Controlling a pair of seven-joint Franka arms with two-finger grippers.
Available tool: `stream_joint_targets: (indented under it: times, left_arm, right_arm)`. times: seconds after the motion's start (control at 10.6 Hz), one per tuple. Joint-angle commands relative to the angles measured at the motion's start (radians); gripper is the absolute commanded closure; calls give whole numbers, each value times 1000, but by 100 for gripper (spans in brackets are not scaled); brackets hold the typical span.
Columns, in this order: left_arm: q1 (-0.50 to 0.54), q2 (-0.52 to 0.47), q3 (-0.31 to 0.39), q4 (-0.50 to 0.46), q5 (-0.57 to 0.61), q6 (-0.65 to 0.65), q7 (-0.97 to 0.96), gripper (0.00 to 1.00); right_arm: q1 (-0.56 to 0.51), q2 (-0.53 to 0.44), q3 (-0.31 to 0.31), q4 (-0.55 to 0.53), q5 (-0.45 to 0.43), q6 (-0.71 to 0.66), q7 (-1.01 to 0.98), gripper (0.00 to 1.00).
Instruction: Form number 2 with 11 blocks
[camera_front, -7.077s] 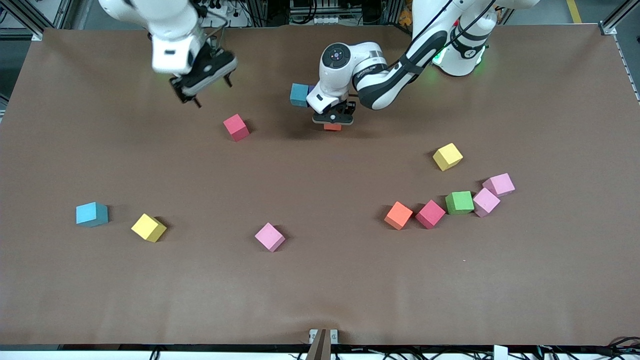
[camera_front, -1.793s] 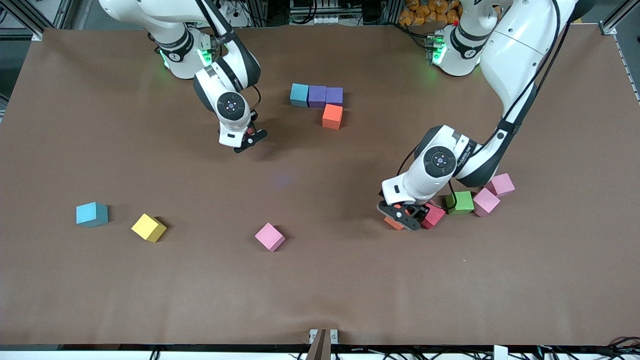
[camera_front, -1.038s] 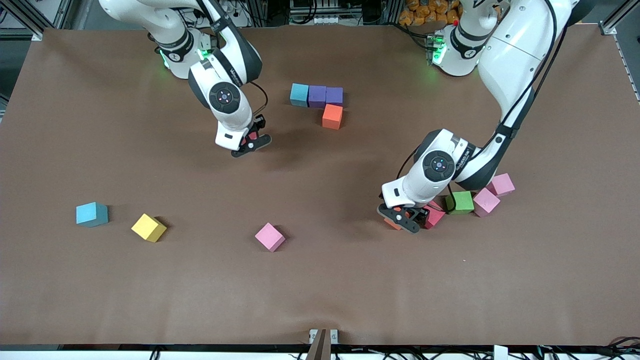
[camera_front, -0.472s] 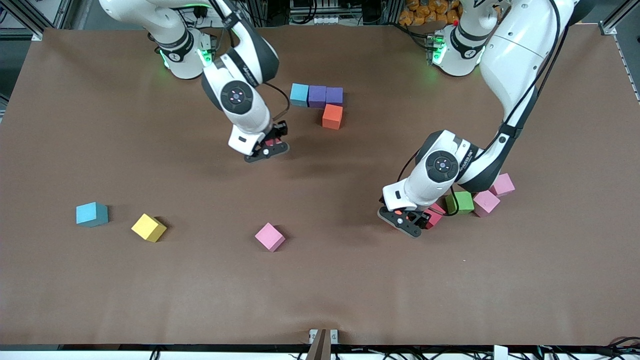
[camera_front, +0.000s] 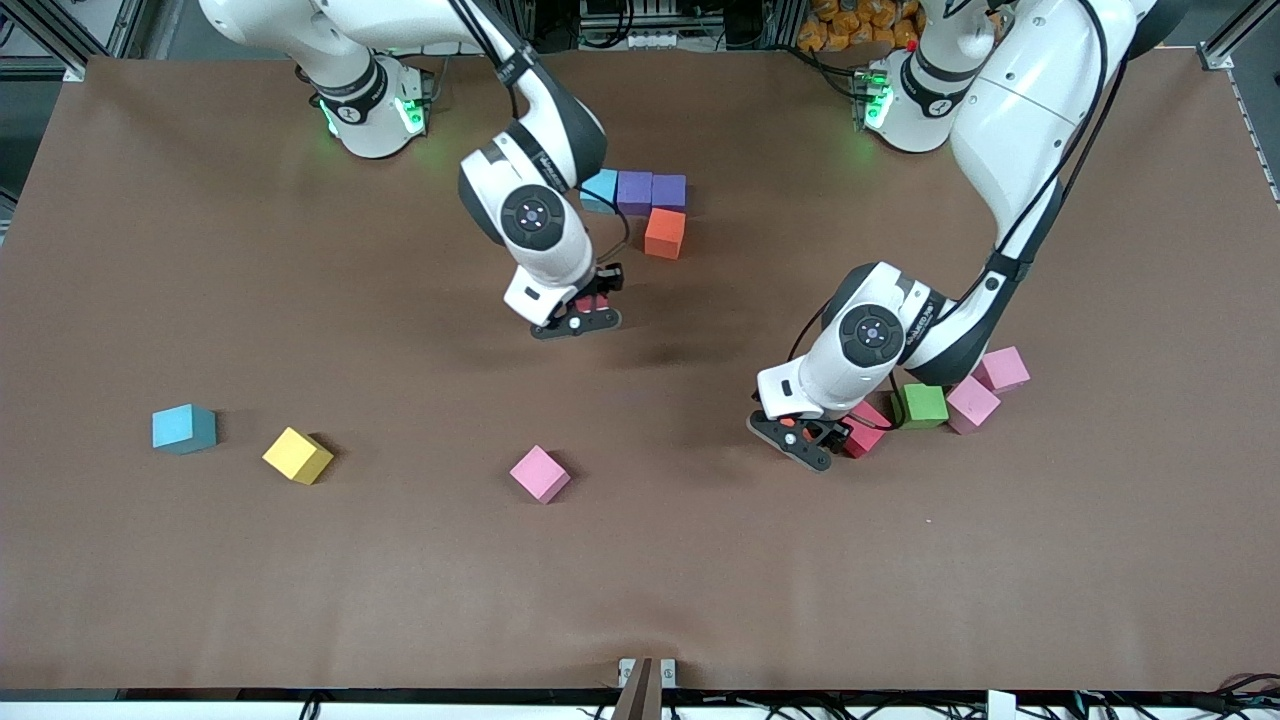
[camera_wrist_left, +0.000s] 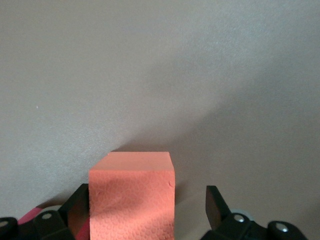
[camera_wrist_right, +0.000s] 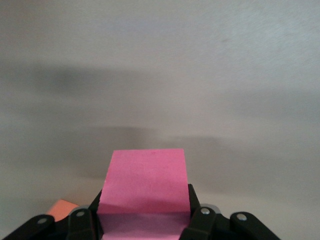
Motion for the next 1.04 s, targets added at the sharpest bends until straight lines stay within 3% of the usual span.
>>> stream_joint_targets:
  times: [0.0, 0.09, 0.28, 0.47, 0.66, 0.94]
  left_arm:
    - [-8, 8, 11, 11, -7, -8, 26, 0]
    - [-8, 8, 11, 11, -7, -8, 26, 14]
    - [-8, 6, 12, 6, -4, -10, 28, 25]
    - [-8, 6, 12, 4, -2, -10, 29, 48]
    - [-8, 5, 12, 3, -4, -11, 28, 58]
    - [-7, 3, 11, 3, -4, -13, 25, 58]
  right_arm:
    - [33, 54, -6, 66, 85, -6, 63, 63]
    - [42, 69, -6, 87, 89, -6, 87, 63]
    - [68, 112, -9, 133, 89, -6, 141, 63]
    - [85, 137, -10, 143, 95, -3, 147, 63]
    - [111, 164, -13, 172, 99, -2, 158, 63]
    - [143, 189, -15, 175, 99, 47, 169, 63]
